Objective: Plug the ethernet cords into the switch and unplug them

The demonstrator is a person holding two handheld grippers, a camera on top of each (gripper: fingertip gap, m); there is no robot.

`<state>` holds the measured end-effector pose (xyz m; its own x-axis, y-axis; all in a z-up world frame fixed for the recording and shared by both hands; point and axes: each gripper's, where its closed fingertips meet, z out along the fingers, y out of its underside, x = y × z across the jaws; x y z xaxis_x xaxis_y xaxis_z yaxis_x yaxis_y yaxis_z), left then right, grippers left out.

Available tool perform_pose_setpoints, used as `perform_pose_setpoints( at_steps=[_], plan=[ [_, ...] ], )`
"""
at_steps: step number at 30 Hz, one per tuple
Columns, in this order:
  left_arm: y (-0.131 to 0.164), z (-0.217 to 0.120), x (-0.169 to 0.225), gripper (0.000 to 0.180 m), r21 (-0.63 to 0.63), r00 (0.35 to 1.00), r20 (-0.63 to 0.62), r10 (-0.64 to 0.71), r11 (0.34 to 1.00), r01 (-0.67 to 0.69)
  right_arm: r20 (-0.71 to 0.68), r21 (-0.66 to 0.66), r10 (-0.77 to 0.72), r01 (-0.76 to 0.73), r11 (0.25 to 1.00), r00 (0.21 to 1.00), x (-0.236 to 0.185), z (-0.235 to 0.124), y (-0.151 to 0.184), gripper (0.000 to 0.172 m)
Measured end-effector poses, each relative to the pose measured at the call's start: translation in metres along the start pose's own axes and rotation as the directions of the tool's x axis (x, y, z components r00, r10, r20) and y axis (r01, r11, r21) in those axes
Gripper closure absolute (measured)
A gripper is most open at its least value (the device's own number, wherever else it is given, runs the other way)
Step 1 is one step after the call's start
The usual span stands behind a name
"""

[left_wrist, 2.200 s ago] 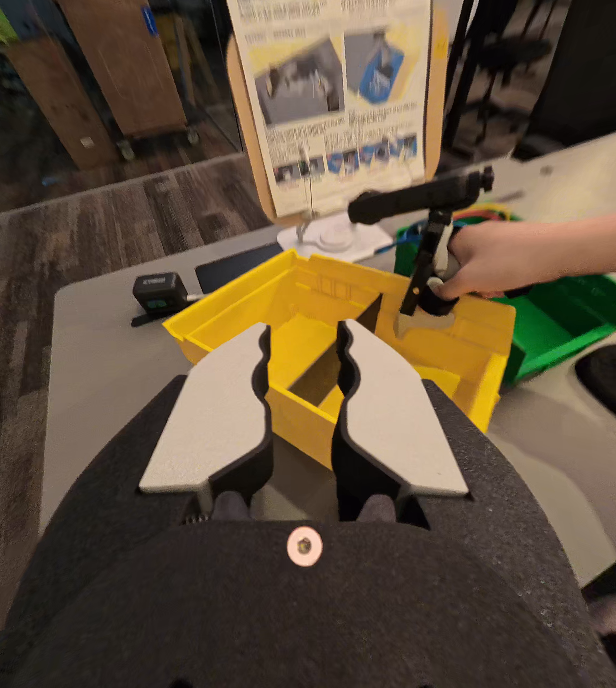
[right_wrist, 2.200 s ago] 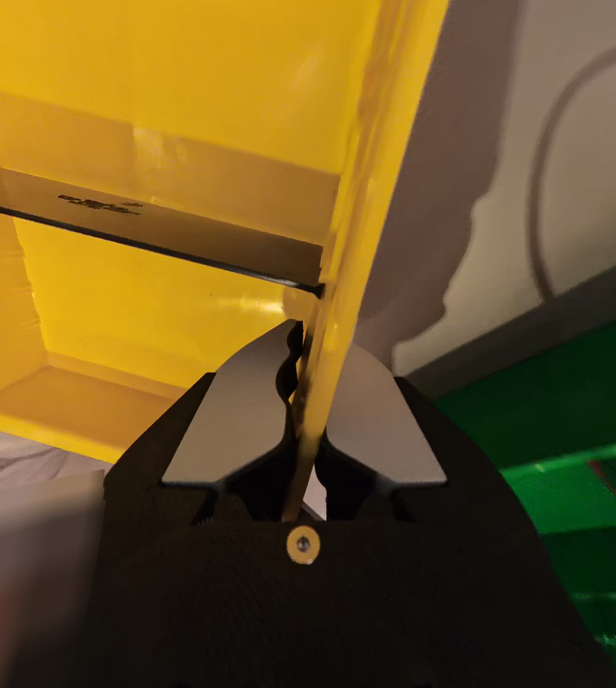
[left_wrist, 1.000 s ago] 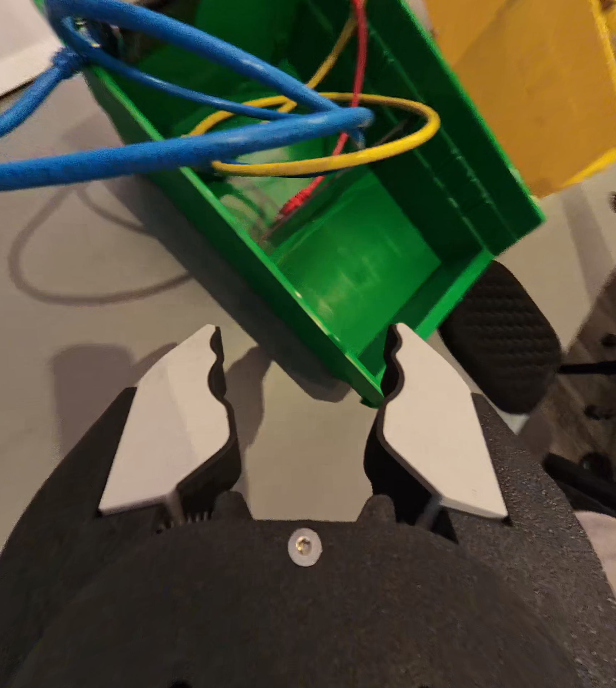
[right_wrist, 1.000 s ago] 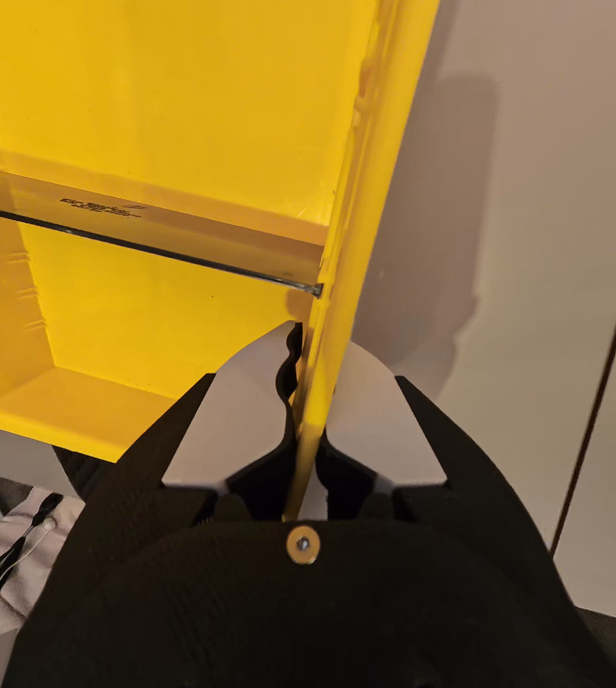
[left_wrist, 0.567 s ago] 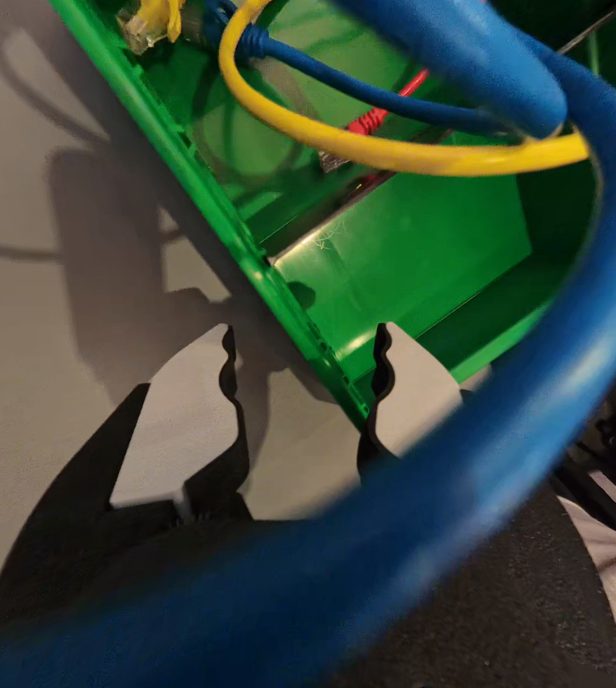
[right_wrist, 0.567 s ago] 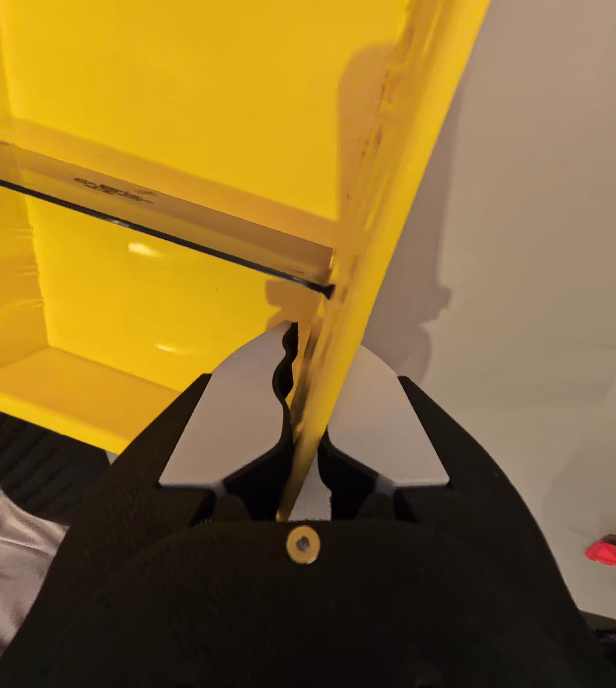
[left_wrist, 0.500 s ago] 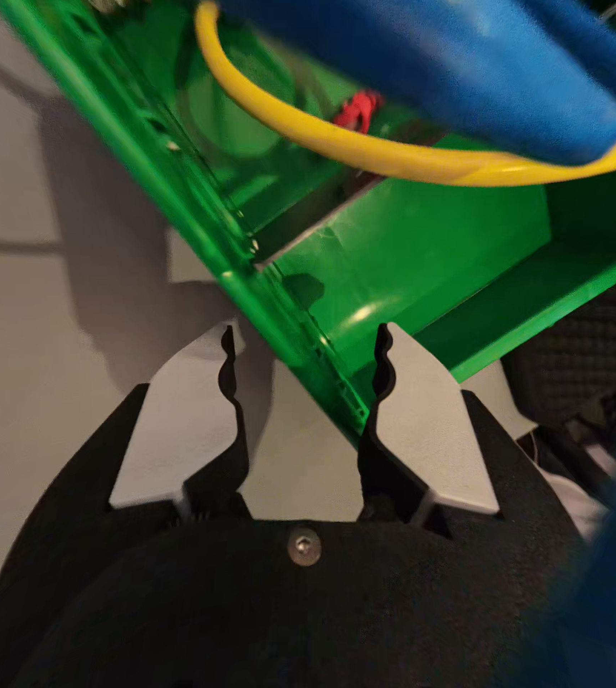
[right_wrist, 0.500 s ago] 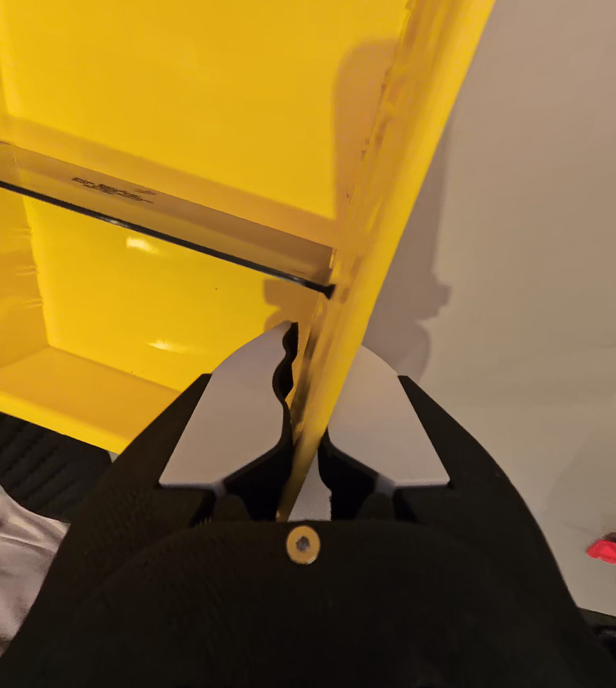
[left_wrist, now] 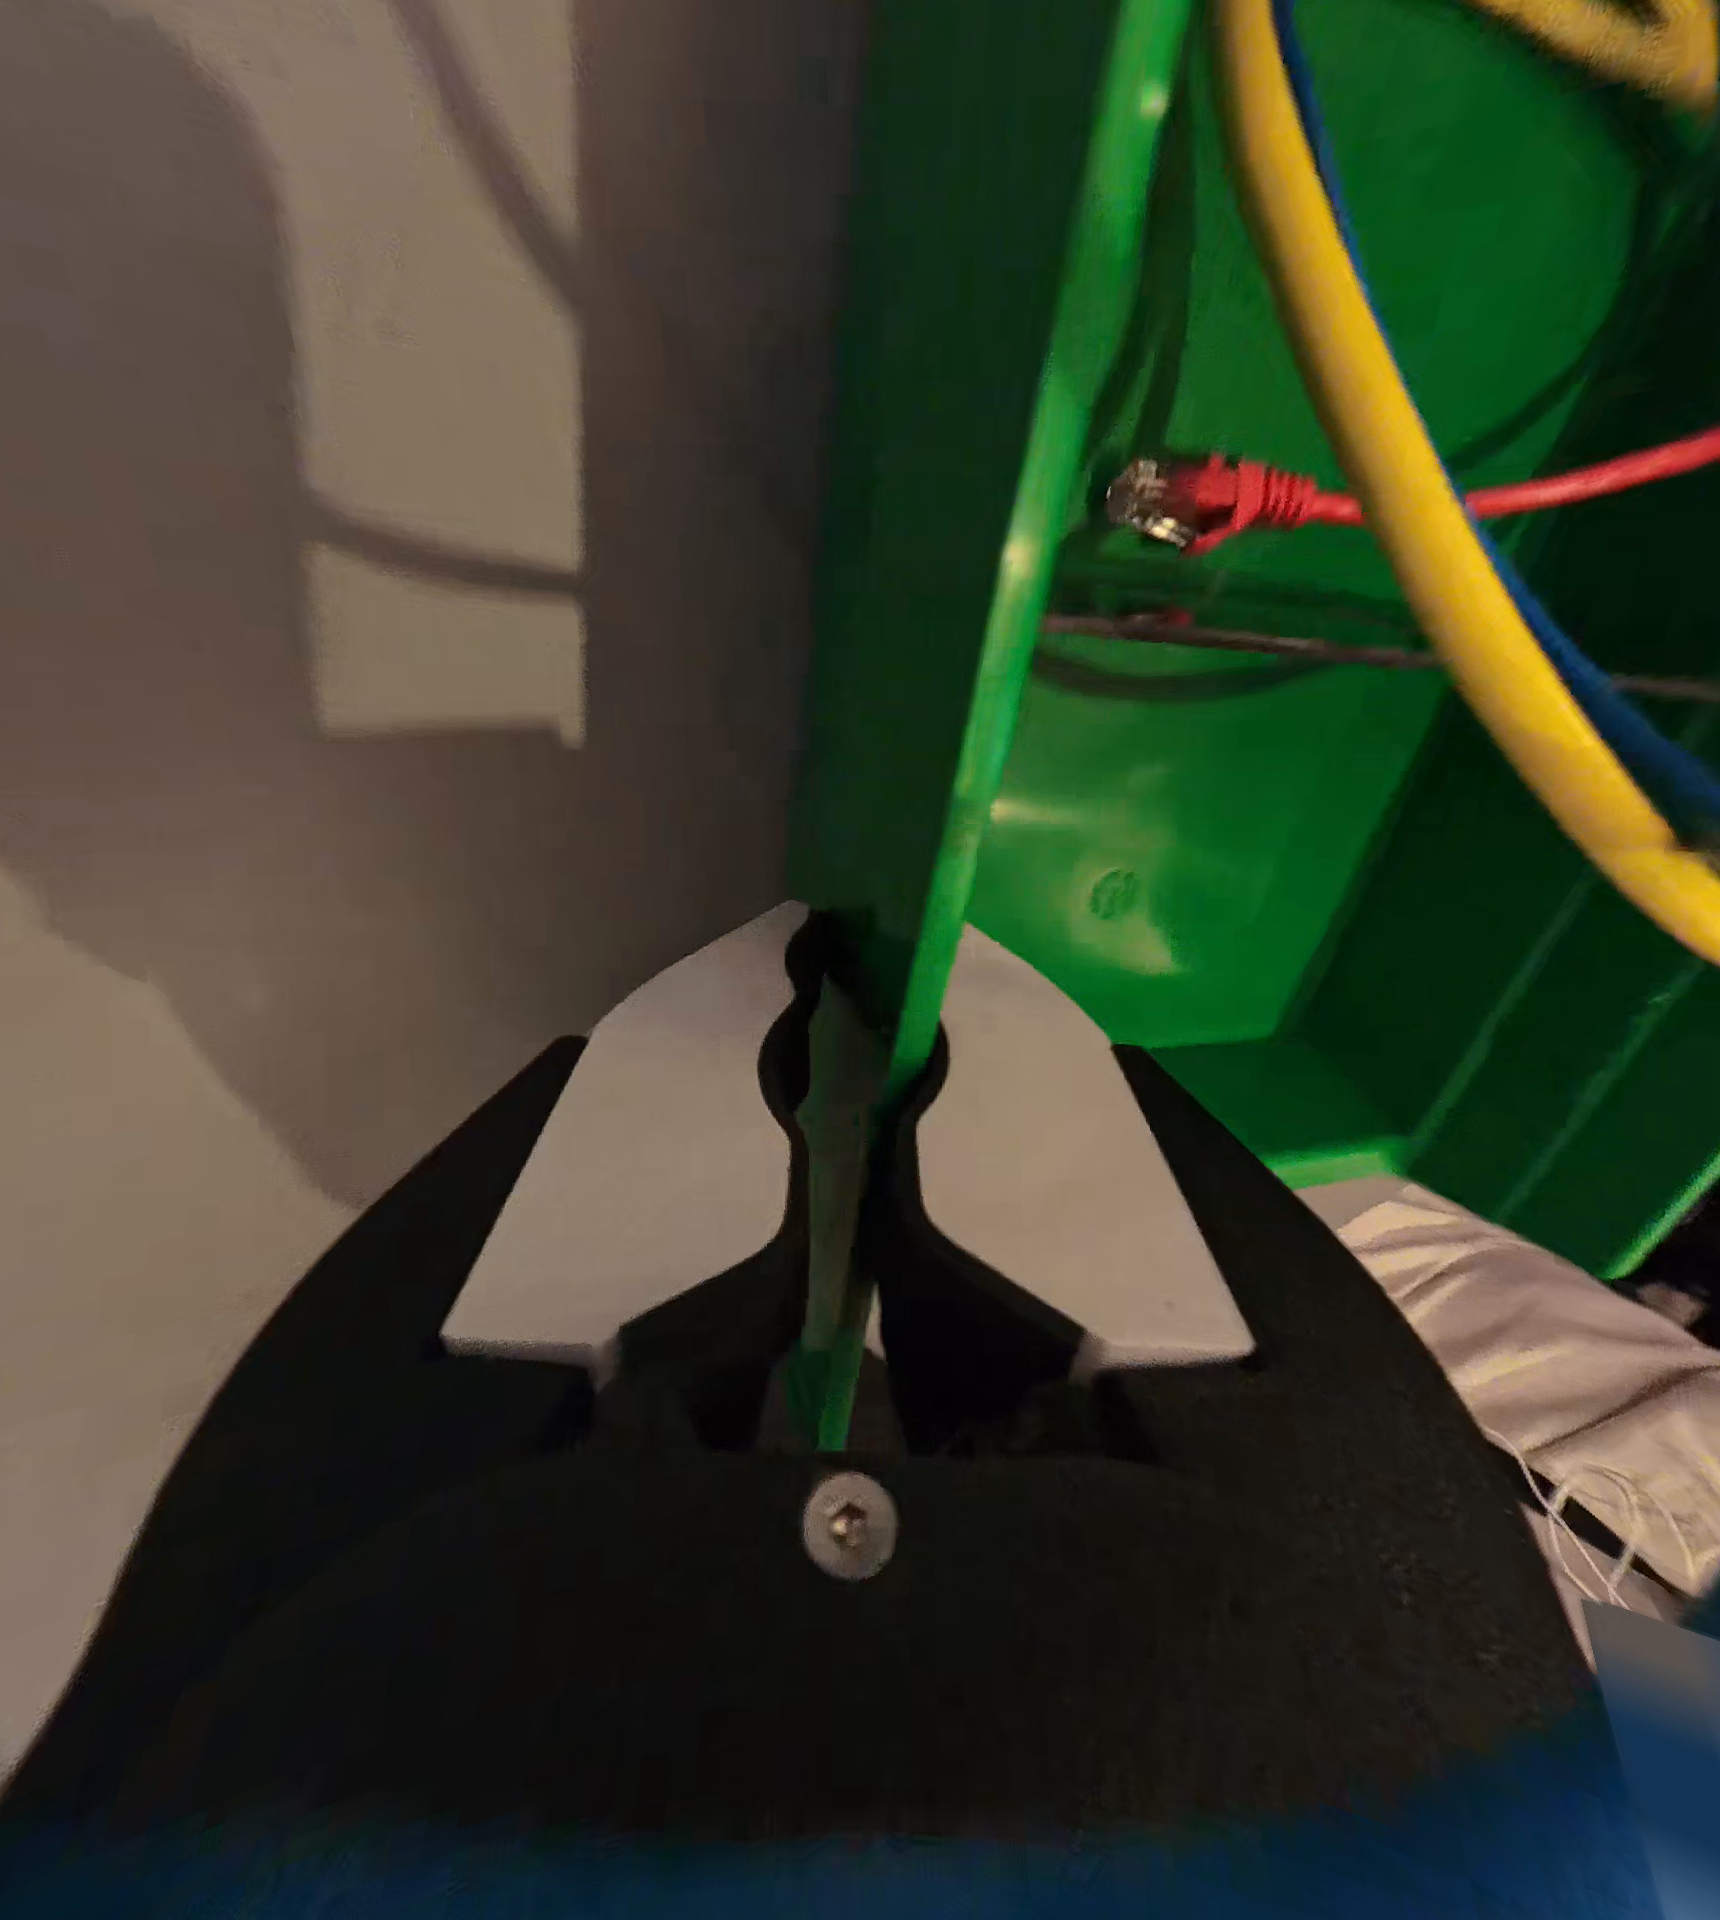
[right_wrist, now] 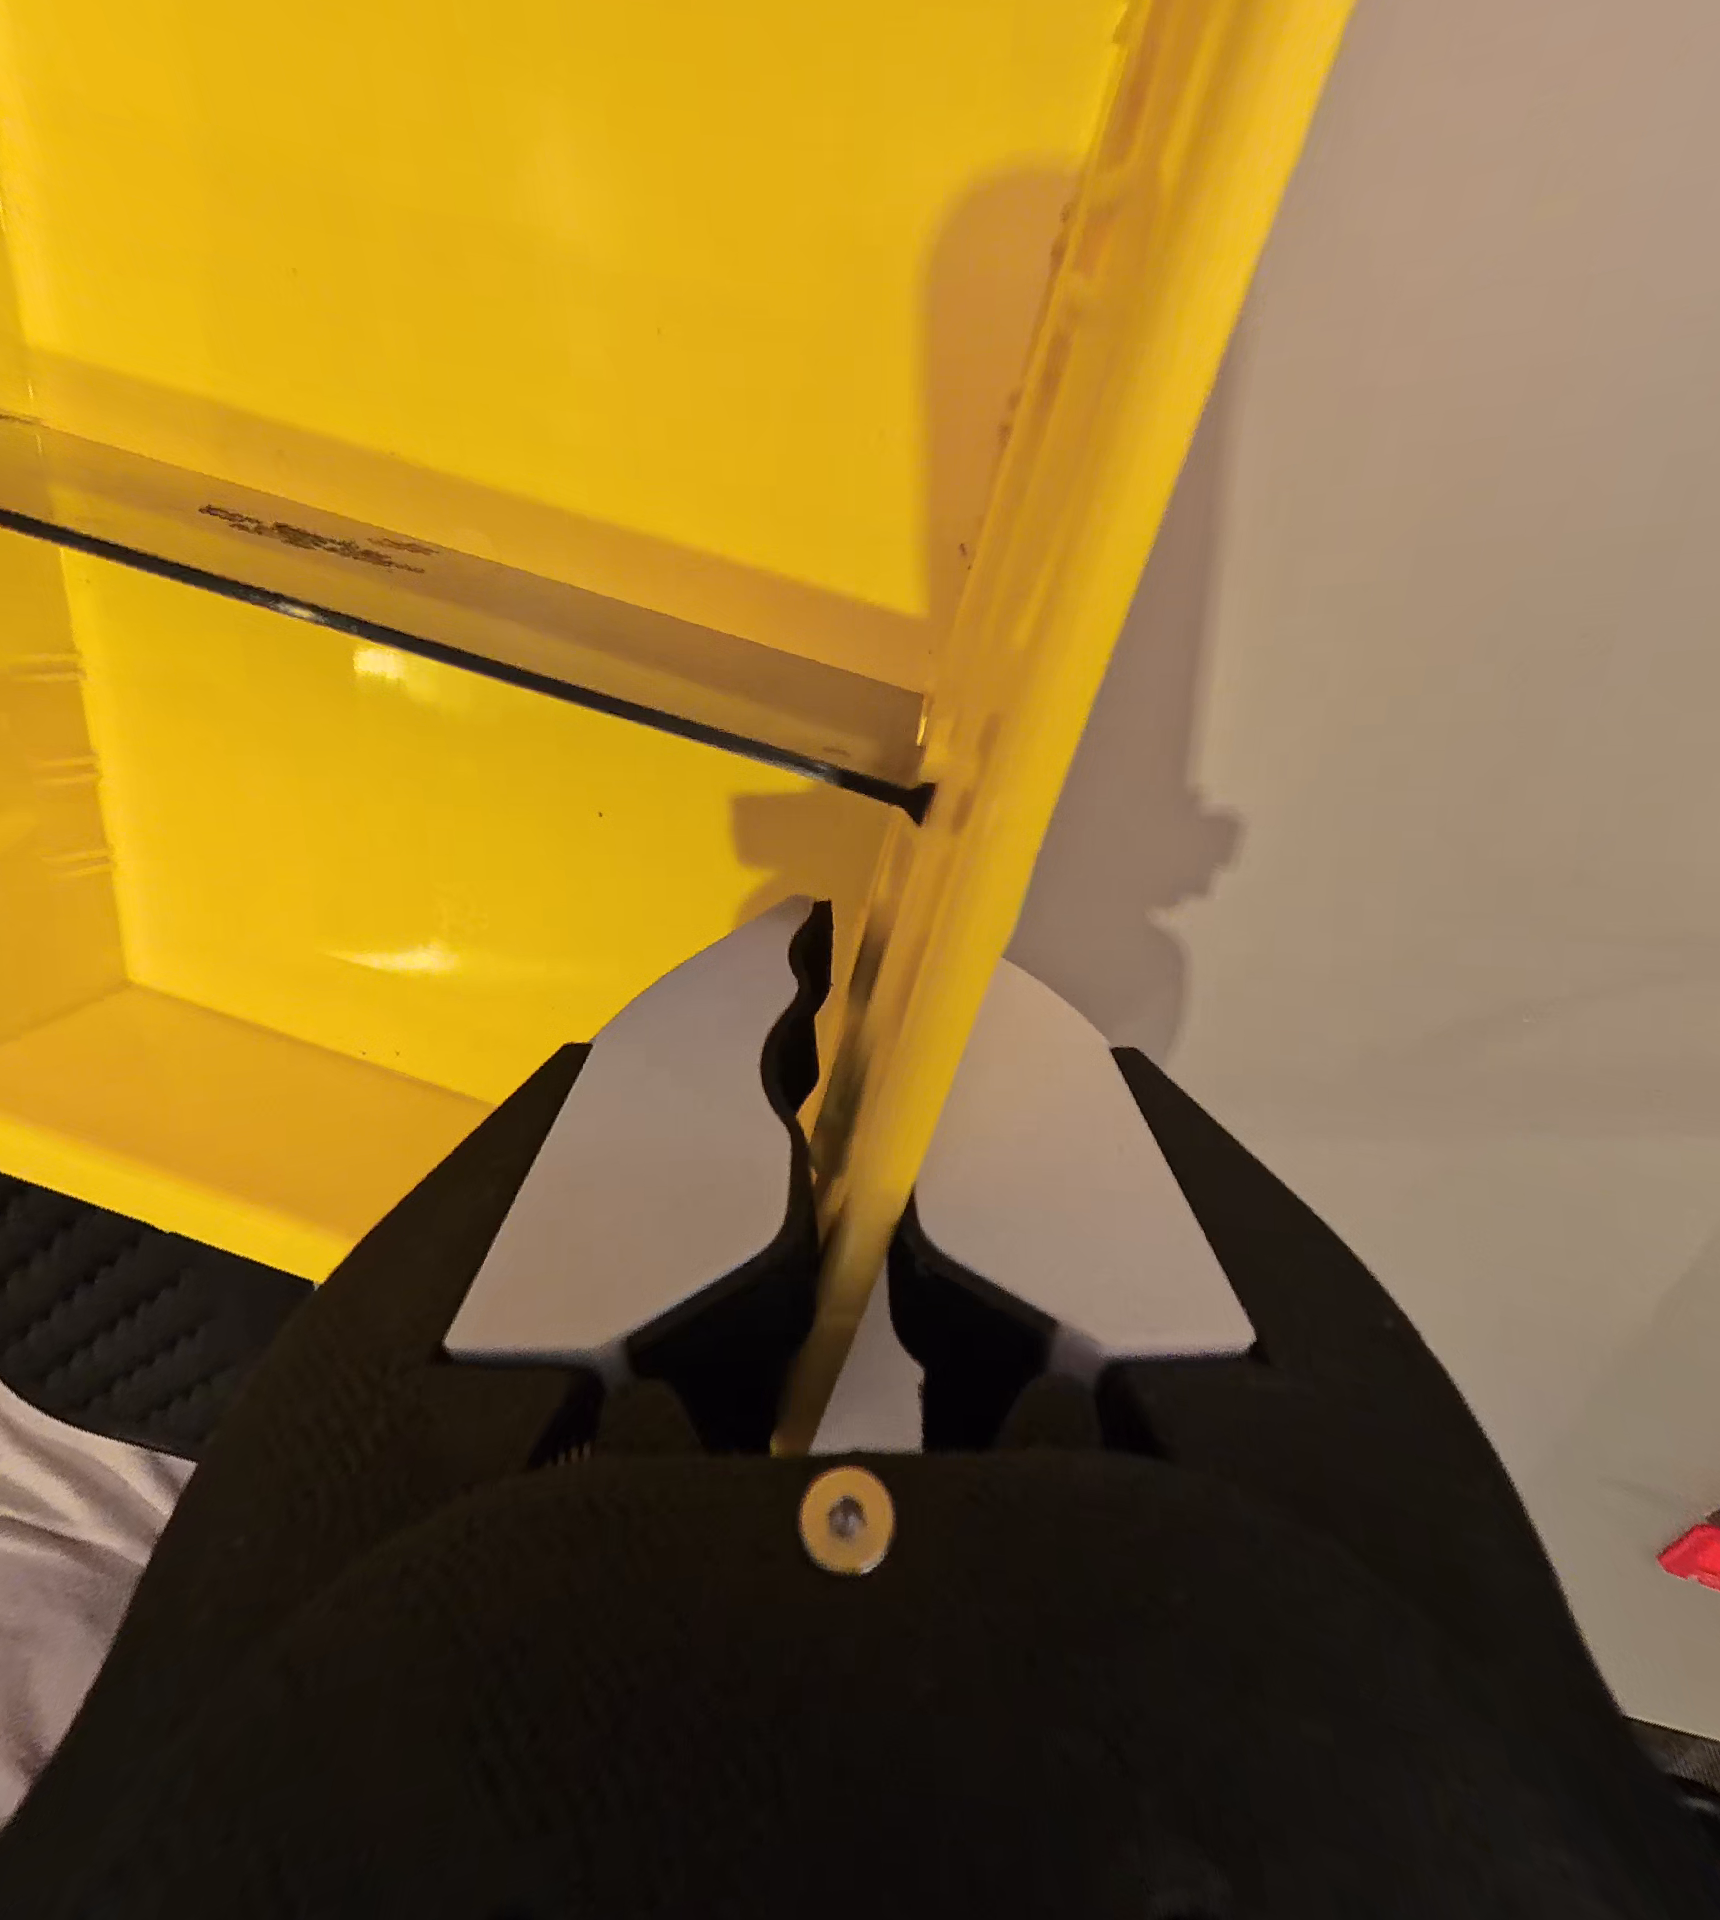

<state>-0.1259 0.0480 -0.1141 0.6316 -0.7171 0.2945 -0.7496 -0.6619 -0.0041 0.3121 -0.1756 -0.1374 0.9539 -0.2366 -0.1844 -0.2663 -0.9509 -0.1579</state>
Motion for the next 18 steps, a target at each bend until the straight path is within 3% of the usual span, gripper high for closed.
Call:
perform_pose_setpoints(
  at_steps=[4, 11, 18],
  plan=[
    [0.030, -0.016, -0.047, 0.170, 0.027, 0.999, -0.018, -0.035, 0.999, 0.036, 0.002, -0.009, 0.015, -0.015, 1.000, 1.000, 0.002, 0.000, -0.002, 0.163],
    [0.086, -0.047, -0.143, 0.168, 0.134, 0.974, -0.023, -0.227, 0.964, 0.228, 0.014, -0.026, 0.049, -0.049, 0.998, 0.999, 0.001, 0.002, -0.016, 0.162],
    [0.130, -0.070, -0.207, 0.166, 0.262, 0.901, -0.140, -0.411, 0.862, 0.434, -0.027, -0.131, 0.144, -0.146, 0.981, 0.989, 0.021, 0.000, -0.026, 0.165]
  ],
)
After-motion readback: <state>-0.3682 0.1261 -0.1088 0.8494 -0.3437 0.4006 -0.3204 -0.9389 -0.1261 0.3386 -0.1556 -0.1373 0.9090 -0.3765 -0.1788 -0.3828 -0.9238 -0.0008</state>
